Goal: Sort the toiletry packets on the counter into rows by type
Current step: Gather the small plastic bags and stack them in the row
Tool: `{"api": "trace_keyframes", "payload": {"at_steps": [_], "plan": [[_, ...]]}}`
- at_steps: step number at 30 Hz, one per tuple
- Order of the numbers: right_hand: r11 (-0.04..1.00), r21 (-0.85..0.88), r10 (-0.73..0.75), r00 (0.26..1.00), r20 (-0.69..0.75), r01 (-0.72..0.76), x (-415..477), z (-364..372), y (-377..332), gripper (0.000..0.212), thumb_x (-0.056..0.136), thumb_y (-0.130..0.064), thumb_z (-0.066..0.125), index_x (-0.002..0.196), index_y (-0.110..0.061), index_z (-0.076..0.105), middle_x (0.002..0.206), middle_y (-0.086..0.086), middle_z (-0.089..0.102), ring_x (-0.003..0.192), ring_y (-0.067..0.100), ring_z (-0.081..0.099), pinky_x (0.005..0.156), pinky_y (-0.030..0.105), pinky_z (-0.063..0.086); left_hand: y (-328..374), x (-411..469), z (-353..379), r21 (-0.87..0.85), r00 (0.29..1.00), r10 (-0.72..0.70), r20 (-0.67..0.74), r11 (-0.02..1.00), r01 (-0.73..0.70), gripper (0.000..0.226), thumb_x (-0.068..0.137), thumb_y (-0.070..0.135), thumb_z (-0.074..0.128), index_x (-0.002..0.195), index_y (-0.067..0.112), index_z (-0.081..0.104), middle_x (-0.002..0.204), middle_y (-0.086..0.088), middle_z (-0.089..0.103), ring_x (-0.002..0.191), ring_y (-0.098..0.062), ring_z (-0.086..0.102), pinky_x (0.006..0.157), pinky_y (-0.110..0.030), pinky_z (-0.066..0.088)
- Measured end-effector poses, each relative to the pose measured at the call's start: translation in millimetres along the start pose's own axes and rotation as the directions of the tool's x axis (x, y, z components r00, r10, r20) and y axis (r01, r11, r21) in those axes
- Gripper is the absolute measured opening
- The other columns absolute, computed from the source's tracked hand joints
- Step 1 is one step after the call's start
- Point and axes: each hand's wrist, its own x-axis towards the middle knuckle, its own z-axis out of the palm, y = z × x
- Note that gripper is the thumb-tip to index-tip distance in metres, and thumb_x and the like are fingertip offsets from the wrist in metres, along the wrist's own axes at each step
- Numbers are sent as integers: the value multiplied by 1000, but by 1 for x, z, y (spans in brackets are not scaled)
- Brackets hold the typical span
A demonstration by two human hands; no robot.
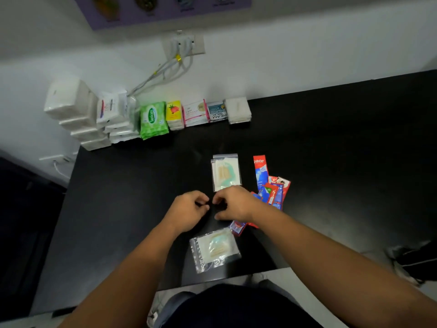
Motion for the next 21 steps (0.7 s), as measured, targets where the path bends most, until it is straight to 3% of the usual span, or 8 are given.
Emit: {"api": "trace_keyframes", "payload": {"at_steps": [2,4,6,8,13,17,21], "plan": [[980,-201,6,996,87,11,-10,12,-12,59,70,-52,79,121,-28,63,117,-3,64,111,18,53,95,39,47,-12,-19,-2,51,995,17,101,998,-22,26,85,17,73,108,27,70,102,9,65,77,4,60,72,-1,43],[909,-416,21,990,141,40,-18,24,-21,69,67,-61,77,127,-31,58,122,-3,56,116,21,44,99,43,40,-22,-34,-2,113,975,41,218,991,-67,38,81,22,75,118,28,68,112,5,58,96,-6,60,88,-10,45],[832,-552,34,989,142,51,-25,37,-26,72,68,-58,77,131,-32,55,125,-2,51,119,23,40,100,46,35,-31,-49,0,179,952,42,305,979,-101,62,71,40,81,128,31,60,119,5,47,113,-13,47,102,-25,42],[796,-605,50,994,101,21,-30,47,-31,67,72,-51,78,130,-31,54,126,-1,53,121,23,39,100,47,32,-38,-60,5,245,951,42,307,962,-122,76,61,53,84,129,34,54,119,8,39,113,-13,36,102,-29,40],[785,-618,90,995,46,-43,-30,57,-47,40,81,-36,72,118,-27,59,118,0,60,120,24,43,98,50,29,-47,-60,10,353,965,100,244,917,-185,52,67,51,83,111,33,62,108,9,42,104,-14,40,92,-34,44],[859,-506,69,997,-40,-79,-25,53,-51,20,91,-30,58,110,-26,61,114,1,59,115,25,49,95,49,31,-48,-43,-7,75,989,77,124,993,-87,26,76,27,83,82,35,60,77,13,61,74,-10,59,65,-22,46],[947,-299,81,989,-121,-115,-18,37,-52,16,96,-23,48,108,-18,58,114,7,57,110,29,52,92,46,39,-35,-18,-33,-353,998,-11,-64,936,-12,22,80,10,81,85,24,65,78,4,67,68,-6,63,65,-22,53]]}}
